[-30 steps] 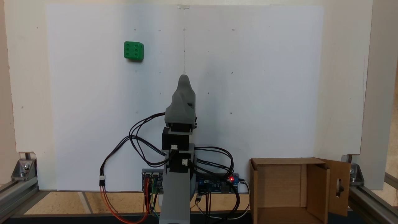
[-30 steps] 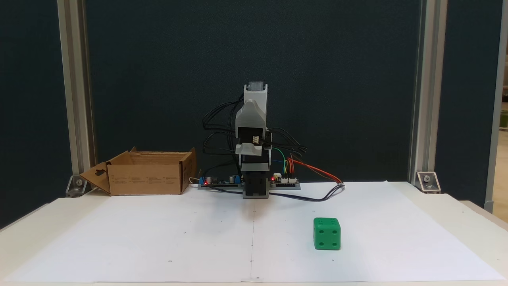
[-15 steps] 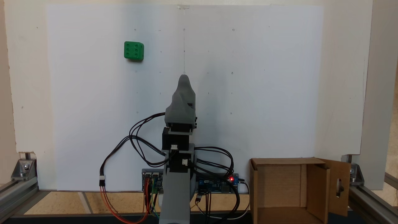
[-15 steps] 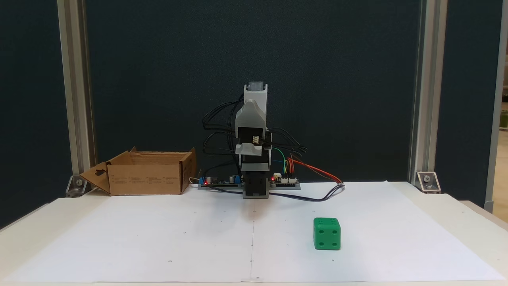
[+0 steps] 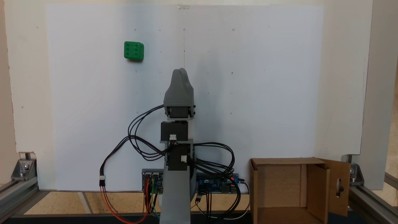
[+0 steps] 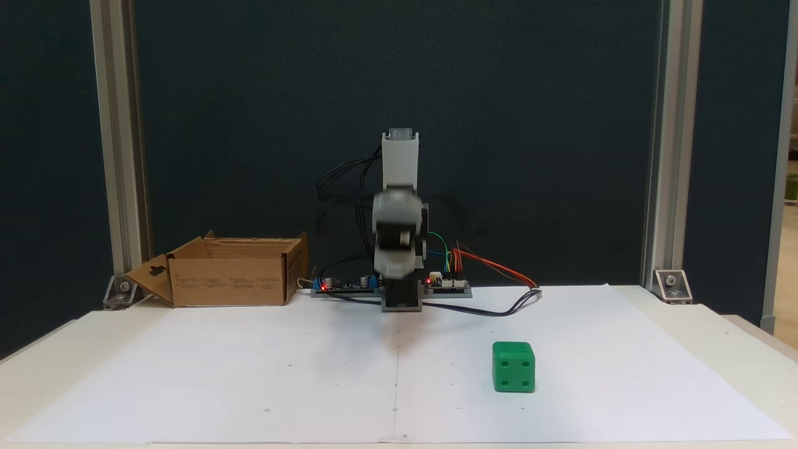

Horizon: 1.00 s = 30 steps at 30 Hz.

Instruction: Grasp a green dice and put it in the bin.

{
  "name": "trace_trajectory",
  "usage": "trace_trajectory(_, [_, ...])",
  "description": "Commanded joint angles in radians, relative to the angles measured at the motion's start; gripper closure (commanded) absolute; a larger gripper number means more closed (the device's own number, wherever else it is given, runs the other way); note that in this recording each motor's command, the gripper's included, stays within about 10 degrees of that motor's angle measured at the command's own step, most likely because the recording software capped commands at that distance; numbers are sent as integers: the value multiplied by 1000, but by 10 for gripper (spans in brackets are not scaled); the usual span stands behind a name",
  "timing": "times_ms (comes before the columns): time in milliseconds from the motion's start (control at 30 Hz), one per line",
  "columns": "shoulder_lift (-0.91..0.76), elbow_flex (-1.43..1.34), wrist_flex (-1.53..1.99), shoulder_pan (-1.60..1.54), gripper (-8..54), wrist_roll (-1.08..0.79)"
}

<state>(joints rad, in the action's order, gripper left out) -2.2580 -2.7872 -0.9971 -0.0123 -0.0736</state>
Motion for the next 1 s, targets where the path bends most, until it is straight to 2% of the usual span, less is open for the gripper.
trace_trajectory(0, [-110, 161, 158, -6, 15, -49])
trace_trajectory(133, [-103, 420, 428, 0, 16, 86])
trace_trajectory(400, [132, 844, 963, -140, 21, 298])
trace_trajectory(500, [279, 1011, 1198, -261, 16, 390])
trace_trajectory(767, [552, 1322, 1705, -364, 10, 456])
trace_trajectory(967, [664, 1479, 2071, -385, 10, 499])
